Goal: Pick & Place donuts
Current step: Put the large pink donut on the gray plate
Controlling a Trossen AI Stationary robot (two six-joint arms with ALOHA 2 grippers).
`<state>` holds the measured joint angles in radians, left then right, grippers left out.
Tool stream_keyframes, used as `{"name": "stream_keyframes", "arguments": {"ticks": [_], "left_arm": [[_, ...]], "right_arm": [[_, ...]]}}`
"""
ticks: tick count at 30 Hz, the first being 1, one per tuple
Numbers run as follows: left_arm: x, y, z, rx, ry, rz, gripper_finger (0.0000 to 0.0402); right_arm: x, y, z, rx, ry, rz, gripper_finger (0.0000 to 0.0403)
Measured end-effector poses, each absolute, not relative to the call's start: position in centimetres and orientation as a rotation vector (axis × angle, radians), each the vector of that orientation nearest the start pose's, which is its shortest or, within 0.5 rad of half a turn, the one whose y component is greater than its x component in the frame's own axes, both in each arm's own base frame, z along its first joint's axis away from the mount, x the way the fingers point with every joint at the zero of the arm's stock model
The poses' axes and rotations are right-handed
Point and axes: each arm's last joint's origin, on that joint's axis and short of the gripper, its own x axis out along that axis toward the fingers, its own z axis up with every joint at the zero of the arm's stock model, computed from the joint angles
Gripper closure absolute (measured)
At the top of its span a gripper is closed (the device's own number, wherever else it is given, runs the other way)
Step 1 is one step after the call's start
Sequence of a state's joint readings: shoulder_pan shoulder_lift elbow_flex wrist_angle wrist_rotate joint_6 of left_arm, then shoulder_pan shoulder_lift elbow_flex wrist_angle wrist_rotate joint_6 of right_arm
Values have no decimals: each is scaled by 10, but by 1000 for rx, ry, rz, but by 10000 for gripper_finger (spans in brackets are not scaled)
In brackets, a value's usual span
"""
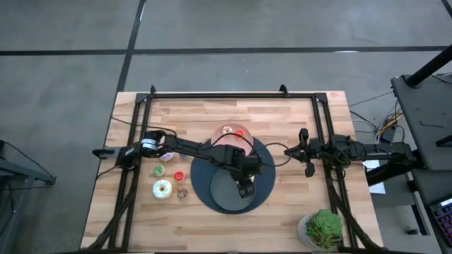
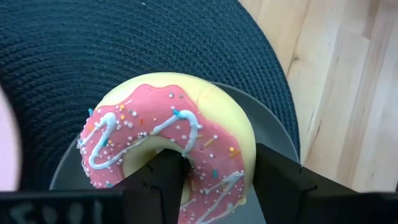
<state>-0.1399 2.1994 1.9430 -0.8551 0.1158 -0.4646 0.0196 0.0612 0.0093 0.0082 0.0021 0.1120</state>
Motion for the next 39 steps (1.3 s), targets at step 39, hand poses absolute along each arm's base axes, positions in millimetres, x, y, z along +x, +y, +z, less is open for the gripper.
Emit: {"name": "stream_keyframes", "arguments": {"ticks": [39], "left_arm": [[466,-75,201,-384,1218,43,255]], "right_arm": [[101,2,163,112,45,15,374]]}}
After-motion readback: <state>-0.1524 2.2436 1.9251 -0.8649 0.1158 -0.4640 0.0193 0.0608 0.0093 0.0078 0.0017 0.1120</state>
